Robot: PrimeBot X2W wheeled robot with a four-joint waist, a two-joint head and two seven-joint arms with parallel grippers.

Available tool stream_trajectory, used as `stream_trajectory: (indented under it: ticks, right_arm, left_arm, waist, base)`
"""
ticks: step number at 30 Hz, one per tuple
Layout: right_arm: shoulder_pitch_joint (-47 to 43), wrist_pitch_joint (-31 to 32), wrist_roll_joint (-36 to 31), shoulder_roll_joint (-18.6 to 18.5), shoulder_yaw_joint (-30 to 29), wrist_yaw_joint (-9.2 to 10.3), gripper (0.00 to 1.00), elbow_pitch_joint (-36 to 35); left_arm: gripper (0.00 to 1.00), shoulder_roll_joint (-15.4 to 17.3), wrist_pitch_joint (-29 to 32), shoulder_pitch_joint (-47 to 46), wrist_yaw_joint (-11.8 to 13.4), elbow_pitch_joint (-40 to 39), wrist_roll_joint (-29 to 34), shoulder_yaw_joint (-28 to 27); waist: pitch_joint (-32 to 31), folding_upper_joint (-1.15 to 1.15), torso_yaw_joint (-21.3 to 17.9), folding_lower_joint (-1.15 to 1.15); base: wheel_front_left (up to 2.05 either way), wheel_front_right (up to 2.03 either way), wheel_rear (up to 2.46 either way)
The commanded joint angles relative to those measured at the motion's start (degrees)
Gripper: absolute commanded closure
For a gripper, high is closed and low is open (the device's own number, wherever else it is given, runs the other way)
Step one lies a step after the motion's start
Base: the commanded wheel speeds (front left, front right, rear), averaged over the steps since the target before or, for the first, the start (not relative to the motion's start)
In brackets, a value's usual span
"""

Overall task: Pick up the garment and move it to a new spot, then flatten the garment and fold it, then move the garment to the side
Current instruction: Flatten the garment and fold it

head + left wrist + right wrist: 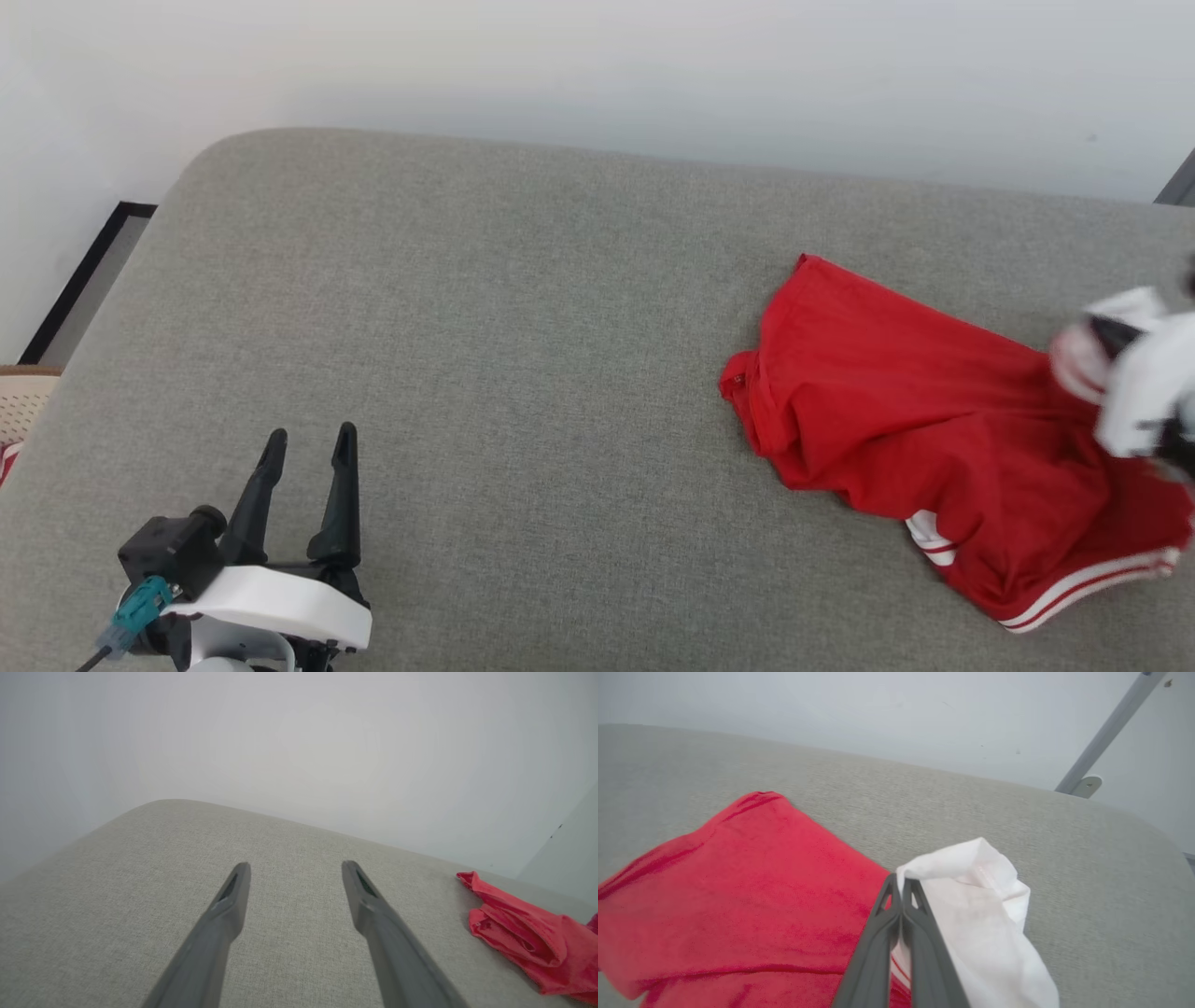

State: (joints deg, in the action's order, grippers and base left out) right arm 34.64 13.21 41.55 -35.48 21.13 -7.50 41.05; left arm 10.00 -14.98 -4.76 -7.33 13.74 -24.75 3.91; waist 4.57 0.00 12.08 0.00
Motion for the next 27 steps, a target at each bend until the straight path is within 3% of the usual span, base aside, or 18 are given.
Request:
stream_trajectory:
  ticks: [1, 7, 12, 19, 26, 27]
  right_arm:
    - [-1.13, 1.06, -0.43, 1.83, 0.74, 0.01, 1.0, -4.32]
    - [-2.5, 5.43, -3.69, 8.17, 2.5, 0.01, 1.0, -17.04]
    - [-2.33, 9.05, -6.61, 14.68, 4.28, 0.01, 1.0, -23.42]
    - [-0.77, 11.42, -8.9, 20.89, 8.01, 0.01, 1.0, -24.31]
    - [1.48, 10.97, -8.55, 26.15, 15.38, 0.02, 1.0, -20.02]
    - [1.85, 10.61, -8.34, 26.64, 16.07, 0.02, 0.96, -18.88]
  left_arm:
    - [0.0, 0.25, -0.3, 0.73, -0.2, 0.07, -0.23, -0.08]
    - [0.0, 0.03, -0.3, 0.79, -0.2, 0.14, -0.23, 0.4]
    - [0.0, -0.07, -0.29, -0.74, -0.2, 0.27, -0.48, 1.54]
    - [0.0, -0.05, -0.3, -1.88, -0.2, 0.53, -0.82, 2.49]
    - [0.0, -0.55, -0.3, -2.65, -0.2, 0.94, -1.01, 2.38]
    - [0.0, -0.63, -0.3, -2.77, -0.2, 1.01, -1.0, 2.43]
  waist:
    - [-0.5, 0.0, -0.08, 0.0]
    - [-0.98, 0.0, 0.39, 0.0]
    - [-0.73, 0.0, 2.0, 0.0]
    - [-0.05, 0.0, 4.32, 0.0]
    - [0.48, 0.0, 6.02, 0.0]
    - [0.49, 0.0, 6.16, 0.0]
  base:
    - [0.0, 0.0, 0.0]
    - [0.0, 0.0, 0.0]
    - [0.0, 0.0, 0.0]
    - [0.0, 0.0, 0.0]
    - [0.0, 0.0, 0.0]
    - [0.0, 0.0, 0.0]
